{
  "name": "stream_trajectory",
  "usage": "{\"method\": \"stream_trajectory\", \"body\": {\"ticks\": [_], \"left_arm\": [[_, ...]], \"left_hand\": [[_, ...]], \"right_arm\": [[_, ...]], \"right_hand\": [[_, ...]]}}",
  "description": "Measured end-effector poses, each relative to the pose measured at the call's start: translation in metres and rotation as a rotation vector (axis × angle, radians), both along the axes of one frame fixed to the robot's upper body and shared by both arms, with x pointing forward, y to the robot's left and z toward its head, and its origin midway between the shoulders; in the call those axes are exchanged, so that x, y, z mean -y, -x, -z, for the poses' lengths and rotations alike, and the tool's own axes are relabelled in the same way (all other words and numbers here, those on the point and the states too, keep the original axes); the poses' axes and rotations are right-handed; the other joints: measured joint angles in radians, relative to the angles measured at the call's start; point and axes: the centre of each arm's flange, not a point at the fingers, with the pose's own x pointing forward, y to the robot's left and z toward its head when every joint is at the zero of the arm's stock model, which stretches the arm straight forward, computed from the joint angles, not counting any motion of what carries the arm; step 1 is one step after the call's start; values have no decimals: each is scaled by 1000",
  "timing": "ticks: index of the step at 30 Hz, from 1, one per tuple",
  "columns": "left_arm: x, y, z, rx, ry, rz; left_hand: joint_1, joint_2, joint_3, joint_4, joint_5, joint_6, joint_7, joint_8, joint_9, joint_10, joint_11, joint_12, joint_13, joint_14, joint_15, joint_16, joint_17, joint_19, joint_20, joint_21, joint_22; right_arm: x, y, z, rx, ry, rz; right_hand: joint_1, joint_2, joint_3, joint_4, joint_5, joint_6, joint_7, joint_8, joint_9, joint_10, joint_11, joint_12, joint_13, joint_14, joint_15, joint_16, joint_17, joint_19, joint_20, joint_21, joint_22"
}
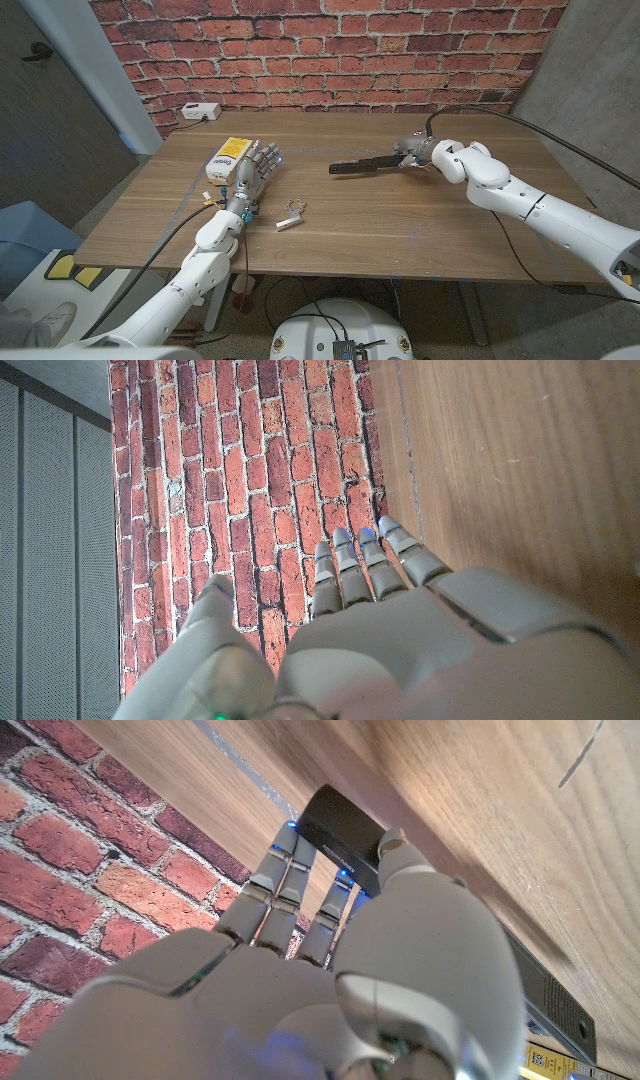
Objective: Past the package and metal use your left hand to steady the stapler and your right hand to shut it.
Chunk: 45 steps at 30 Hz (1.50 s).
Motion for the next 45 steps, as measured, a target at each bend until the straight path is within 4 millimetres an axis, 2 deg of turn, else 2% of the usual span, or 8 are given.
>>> {"method": "stream_trajectory", "body": {"ticks": [12,23,26,29,34,38,42,45], "left_arm": [[4,-1,-2,8,-8,11],[9,1,-7,21,-18,14],[10,2,-8,25,-17,12],[11,3,-9,28,-17,10],[14,6,-12,34,-18,3],[16,6,-13,30,-21,-4],[17,5,-13,27,-21,-7],[20,5,-14,29,-22,-6]], "left_hand": [[0,0,0,0,0,0,0,0,0,0,0,0,0,0,0,0,0,-5,5,0,0],[0,0,0,0,0,0,0,-4,0,-7,0,-8,0,-2,2,0,0,-11,0,0,0],[0,0,0,0,0,-5,3,-8,0,-19,8,-8,0,-14,-1,-6,0,-11,0,0,0],[0,0,0,0,0,-20,2,-12,0,-30,8,-15,0,-25,4,-10,0,-17,6,0,0],[4,4,0,0,0,-26,-3,-12,0,-38,5,-15,0,-40,0,-10,0,-64,5,-17,0],[4,4,0,0,0,-31,2,-11,0,-43,11,-20,0,-45,2,-10,0,-66,5,-17,0],[4,4,0,0,0,-31,2,-11,0,-48,5,-23,0,-45,2,-10,0,-66,5,-17,0],[4,4,0,0,0,-31,2,-11,0,-48,5,-23,0,-54,0,-10,0,-77,-5,-17,0]], "right_arm": [[-1,8,-8,40,-4,-16],[-2,16,-13,90,-4,-33],[-2,18,-13,105,-7,-39],[-1,21,-14,125,-8,-44],[0,26,-15,158,-10,-53],[-1,30,-17,186,-8,-58],[-1,34,-18,205,-6,-62],[-1,37,-19,221,-8,-63]], "right_hand": [[-5,-5,4,-2,-3,8,11,0,0,0,0,17,14,12,-5,-8,17,0,0,15,0],[-5,-5,6,-3,-8,13,16,-1,0,6,6,17,17,12,-6,-16,26,-9,-2,24,1],[-5,-5,10,-6,-10,14,16,-3,0,6,6,17,17,12,-6,-16,30,-9,-2,30,0],[-5,-5,10,-6,-11,14,16,-3,0,10,2,17,11,12,-6,-23,33,-13,2,30,0],[-10,-11,15,-10,-11,25,16,-7,0,12,0,16,5,18,0,-23,39,-18,-3,38,-3],[-10,-11,15,-10,-12,27,14,-10,0,12,0,16,1,18,0,-32,40,-23,2,38,-5],[-10,-11,17,-13,-15,28,13,-11,0,12,0,16,0,18,0,-34,45,-23,2,46,-6],[-10,-11,18,-13,-13,28,13,-11,0,12,0,16,-2,18,0,-41,47,-27,-2,46,-8]]}}
